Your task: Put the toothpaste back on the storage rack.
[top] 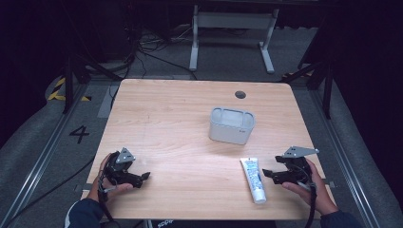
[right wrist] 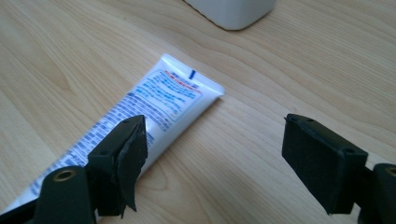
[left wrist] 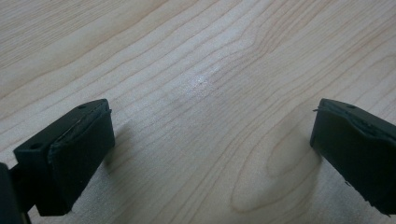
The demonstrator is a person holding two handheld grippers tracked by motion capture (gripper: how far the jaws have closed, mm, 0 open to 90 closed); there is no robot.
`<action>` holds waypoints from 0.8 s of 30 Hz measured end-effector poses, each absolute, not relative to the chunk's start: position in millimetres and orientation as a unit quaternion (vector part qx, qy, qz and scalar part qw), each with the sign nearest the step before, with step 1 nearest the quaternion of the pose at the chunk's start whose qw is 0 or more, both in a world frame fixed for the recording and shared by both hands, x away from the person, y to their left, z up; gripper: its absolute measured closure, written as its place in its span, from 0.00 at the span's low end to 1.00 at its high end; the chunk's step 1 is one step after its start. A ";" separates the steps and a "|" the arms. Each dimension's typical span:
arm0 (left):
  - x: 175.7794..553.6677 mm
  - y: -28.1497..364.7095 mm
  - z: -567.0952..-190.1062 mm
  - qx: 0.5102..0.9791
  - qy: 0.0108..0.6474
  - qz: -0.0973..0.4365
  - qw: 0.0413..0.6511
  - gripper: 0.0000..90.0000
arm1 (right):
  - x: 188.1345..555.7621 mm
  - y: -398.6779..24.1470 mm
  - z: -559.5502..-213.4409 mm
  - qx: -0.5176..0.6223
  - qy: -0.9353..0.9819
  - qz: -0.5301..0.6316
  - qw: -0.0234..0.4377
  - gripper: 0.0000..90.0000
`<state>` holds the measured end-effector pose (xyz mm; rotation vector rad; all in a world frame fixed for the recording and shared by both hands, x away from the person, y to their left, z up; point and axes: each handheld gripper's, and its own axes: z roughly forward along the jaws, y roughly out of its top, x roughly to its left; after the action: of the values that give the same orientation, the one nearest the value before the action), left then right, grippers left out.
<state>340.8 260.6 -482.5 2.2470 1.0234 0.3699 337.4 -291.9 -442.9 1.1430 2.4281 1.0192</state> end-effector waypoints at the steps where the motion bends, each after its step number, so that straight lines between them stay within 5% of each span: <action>1: 340.7 260.5 -482.5 0.853 0.390 0.141 0.317 0.00 | 336.0 -286.4 -441.2 0.390 0.840 0.354 0.131 0.26; 24: 340.7 260.0 -483.2 0.851 0.391 0.143 0.320 0.00 | 325.3 -240.2 -442.5 0.364 0.863 0.331 0.112 0.24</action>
<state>340.7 260.0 -483.2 2.2382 1.0273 0.3753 325.3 -240.2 -442.5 1.0679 2.5349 0.9722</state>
